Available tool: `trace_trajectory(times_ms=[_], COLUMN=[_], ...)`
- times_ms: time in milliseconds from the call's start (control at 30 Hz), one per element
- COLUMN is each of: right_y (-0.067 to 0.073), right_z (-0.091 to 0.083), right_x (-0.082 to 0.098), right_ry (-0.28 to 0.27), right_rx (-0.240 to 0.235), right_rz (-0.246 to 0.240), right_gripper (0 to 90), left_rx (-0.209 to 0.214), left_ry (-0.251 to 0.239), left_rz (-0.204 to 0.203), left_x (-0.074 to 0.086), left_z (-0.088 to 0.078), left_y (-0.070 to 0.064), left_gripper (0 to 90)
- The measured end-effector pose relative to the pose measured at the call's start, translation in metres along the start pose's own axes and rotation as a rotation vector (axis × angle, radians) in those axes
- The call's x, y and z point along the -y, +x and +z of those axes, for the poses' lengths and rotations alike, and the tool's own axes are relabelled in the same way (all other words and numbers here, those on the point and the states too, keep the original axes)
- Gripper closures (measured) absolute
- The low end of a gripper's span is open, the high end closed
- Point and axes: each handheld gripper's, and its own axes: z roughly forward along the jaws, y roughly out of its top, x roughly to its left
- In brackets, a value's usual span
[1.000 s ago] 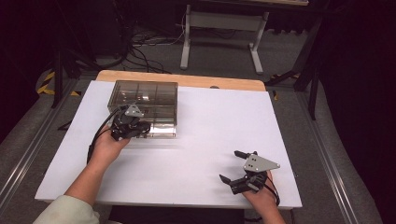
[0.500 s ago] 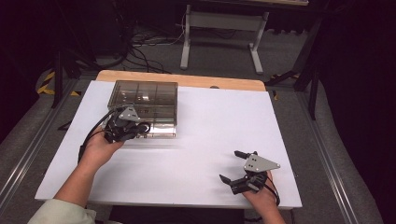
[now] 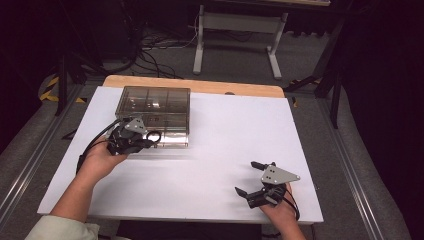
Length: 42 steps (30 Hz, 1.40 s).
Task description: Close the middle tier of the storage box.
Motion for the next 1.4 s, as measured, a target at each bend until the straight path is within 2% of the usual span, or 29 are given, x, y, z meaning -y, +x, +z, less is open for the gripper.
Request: trace_trajectory(times_ms=[267, 467, 667, 1000, 1200, 1400], right_y=[0.0, 0.0, 0.0, 0.0, 0.0, 0.0], right_z=[0.0, 0.0, 0.0, 0.0, 0.0, 0.0], right_x=[0.0, 0.0, 0.0, 0.0, 0.0, 0.0], right_ry=[0.0, 0.0, 0.001, 0.001, 0.001, 0.002], right_rx=[0.0, -0.001, 0.0, 0.0, 0.0, -0.001], right_rz=[-0.001, -0.001, -0.001, -0.001, -0.001, 0.0], right_gripper=[0.3, 0.3, 0.3, 0.3, 0.3, 0.3], left_rx=[0.01, 0.019, 0.044, 0.029, -0.009, -0.011], left_ry=[0.034, 0.089, 0.113, 0.163, 0.204, 0.222], left_rz=[0.011, -0.031, -0.047, -0.04, -0.034, -0.031], left_x=[0.003, 0.006, 0.009, 0.01, 0.011, 0.012], left_z=[0.0, 0.002, 0.003, 0.007, 0.01, 0.014], left_y=[0.001, 0.008, 0.011, 0.013, 0.014, 0.015], left_gripper=[89.7, 89.7, 89.7, 89.6, 89.6, 89.6])
